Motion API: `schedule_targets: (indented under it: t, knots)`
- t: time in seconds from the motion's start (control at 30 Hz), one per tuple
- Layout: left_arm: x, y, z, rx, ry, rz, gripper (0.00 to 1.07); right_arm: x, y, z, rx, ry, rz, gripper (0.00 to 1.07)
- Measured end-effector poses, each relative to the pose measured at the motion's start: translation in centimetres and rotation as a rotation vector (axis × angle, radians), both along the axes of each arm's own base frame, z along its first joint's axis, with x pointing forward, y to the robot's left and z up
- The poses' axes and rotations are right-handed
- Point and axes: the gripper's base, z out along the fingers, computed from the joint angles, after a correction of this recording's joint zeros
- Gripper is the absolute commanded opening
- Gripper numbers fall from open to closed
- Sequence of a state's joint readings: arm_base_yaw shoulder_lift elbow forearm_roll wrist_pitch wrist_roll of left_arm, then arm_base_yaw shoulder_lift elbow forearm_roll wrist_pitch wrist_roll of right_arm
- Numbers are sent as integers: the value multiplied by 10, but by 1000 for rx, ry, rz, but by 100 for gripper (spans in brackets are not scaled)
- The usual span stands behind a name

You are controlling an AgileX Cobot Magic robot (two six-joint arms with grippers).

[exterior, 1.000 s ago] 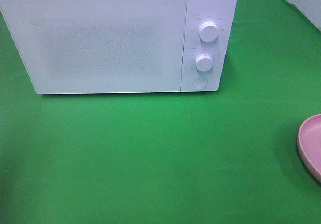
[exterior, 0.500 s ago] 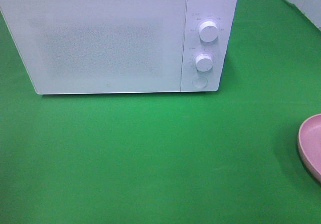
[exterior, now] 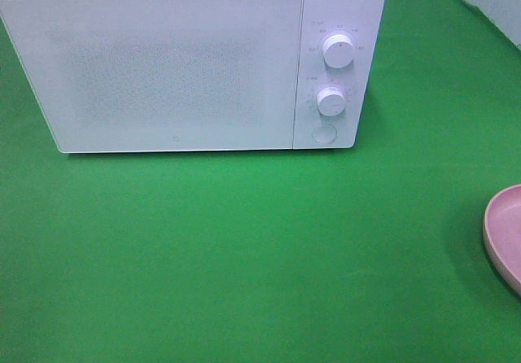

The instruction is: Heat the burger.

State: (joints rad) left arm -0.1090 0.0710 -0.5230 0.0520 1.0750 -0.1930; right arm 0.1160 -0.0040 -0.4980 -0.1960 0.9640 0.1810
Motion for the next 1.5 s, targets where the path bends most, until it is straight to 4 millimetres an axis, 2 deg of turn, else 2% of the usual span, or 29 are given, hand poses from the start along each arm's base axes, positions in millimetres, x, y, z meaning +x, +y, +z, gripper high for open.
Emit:
schedule_targets:
  t: [0.2,0.47,0.8,0.93,1.07,1.5]
  knots:
    - [-12,1,0,-9,-76,34,89,0,0,0,0,0,0,75]
    - [-13,0,0,-5,-76,137,89,0,0,0,0,0,0,75]
    - [-13,0,0,1,-76,144,89,0,0,0,0,0,0,75]
    - [-13,1,0,62,-75,120,89,0,0,0,0,0,0,75]
    - [-12,-8,-2,131,-75,-30,89,0,0,0,0,0,0,75]
    - [-12,-10,-2,141,-78,-59,89,0,0,0,0,0,0,75]
